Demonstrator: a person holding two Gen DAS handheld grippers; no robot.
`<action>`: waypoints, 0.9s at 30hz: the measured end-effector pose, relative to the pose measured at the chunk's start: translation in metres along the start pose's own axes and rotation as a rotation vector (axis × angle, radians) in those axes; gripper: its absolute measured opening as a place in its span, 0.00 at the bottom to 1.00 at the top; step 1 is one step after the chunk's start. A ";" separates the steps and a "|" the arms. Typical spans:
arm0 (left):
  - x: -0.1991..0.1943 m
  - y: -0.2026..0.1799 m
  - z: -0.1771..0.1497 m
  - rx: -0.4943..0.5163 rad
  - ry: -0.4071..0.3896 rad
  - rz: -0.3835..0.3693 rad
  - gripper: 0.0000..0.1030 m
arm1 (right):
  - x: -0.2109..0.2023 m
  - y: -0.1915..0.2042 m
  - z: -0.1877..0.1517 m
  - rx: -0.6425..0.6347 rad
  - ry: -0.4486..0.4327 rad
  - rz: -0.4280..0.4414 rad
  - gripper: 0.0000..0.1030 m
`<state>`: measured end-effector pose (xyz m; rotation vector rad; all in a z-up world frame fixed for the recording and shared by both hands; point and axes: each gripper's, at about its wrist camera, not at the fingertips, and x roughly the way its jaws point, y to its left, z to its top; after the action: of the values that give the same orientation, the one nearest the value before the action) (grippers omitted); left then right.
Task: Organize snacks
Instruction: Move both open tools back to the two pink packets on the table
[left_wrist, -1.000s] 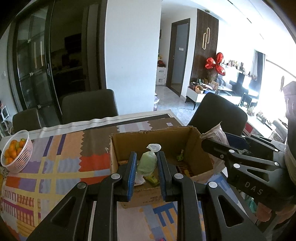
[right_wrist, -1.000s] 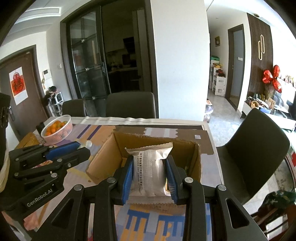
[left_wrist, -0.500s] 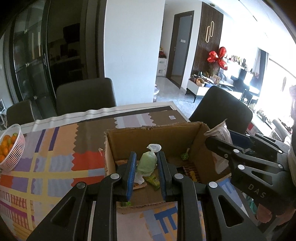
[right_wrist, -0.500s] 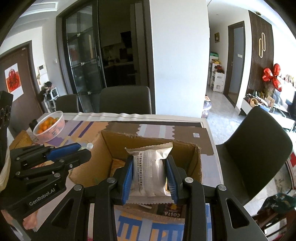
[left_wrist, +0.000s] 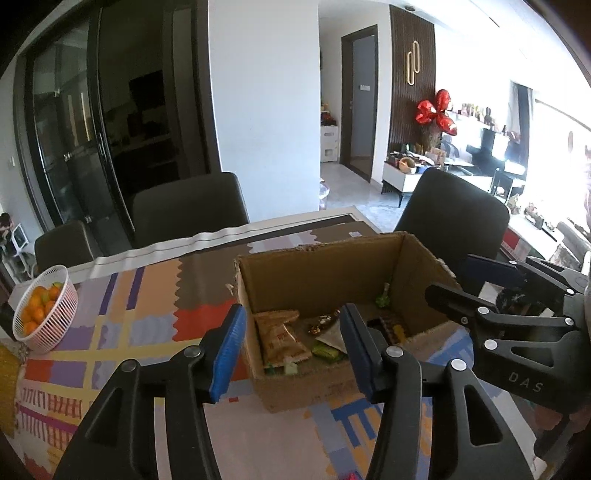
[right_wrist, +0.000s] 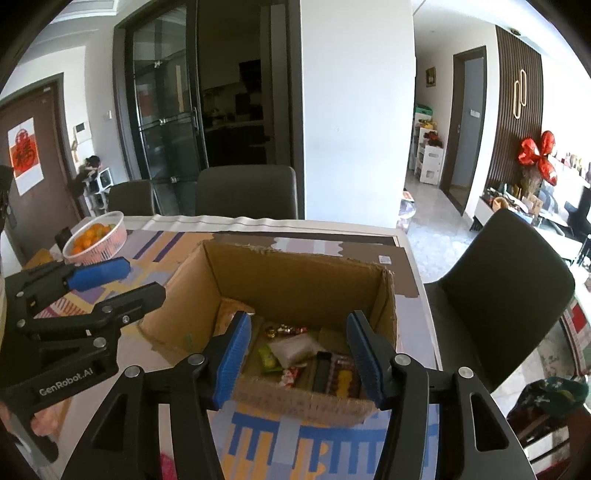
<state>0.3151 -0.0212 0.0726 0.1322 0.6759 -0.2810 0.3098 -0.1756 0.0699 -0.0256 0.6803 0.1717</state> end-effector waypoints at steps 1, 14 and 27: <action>-0.005 0.000 -0.002 0.005 -0.004 0.000 0.51 | -0.005 0.002 -0.002 -0.005 -0.006 0.002 0.54; -0.061 -0.009 -0.046 0.123 -0.015 0.024 0.60 | -0.056 0.028 -0.031 -0.061 -0.036 0.015 0.59; -0.067 -0.018 -0.104 0.250 0.086 0.013 0.62 | -0.059 0.060 -0.085 -0.121 0.087 0.051 0.59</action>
<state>0.1981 -0.0017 0.0344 0.3894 0.7230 -0.3484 0.2021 -0.1318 0.0431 -0.1330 0.7566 0.2617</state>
